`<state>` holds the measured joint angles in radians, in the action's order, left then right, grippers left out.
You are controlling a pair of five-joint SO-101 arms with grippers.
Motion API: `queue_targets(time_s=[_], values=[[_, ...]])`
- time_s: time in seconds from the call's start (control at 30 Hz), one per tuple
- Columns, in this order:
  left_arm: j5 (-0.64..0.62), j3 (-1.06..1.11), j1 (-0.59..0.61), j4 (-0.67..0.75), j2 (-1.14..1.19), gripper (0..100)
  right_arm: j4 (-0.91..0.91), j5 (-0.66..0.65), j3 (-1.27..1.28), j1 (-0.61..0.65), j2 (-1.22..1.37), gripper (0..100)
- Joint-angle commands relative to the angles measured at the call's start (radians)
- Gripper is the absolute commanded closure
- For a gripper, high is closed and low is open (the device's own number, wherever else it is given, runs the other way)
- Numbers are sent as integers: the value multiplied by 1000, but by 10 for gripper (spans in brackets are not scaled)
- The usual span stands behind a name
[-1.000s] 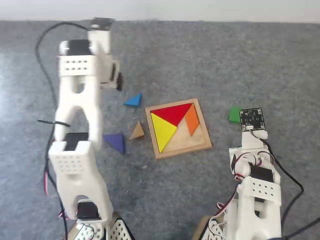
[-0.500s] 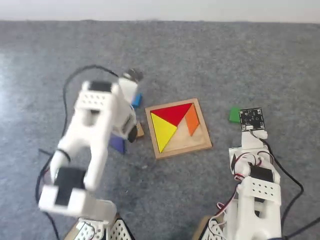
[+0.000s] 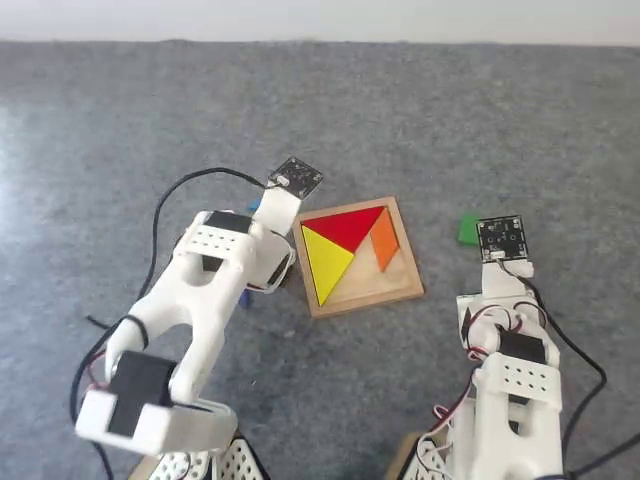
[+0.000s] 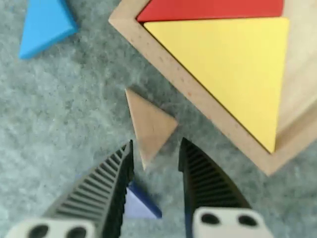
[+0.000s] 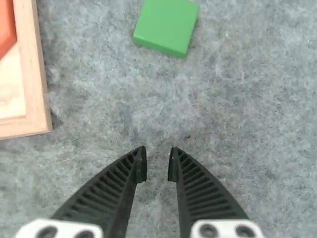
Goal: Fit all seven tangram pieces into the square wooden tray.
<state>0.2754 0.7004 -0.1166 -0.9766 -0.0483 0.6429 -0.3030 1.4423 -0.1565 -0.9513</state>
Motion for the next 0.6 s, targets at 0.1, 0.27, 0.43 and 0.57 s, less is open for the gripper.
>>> queue_targets(time_s=[0.1,0.27,0.43,0.57], values=[[9,-87,-54,18,83,848,-21,-9,-9,2,-24,918],[9,-90,-91,21,129,848,-21,-9,-9,2,-24,918],[9,-94,-80,20,133,848,-21,-9,-9,2,-24,918],[8,-91,-78,-3,68,848,-21,-9,-9,2,-24,918]])
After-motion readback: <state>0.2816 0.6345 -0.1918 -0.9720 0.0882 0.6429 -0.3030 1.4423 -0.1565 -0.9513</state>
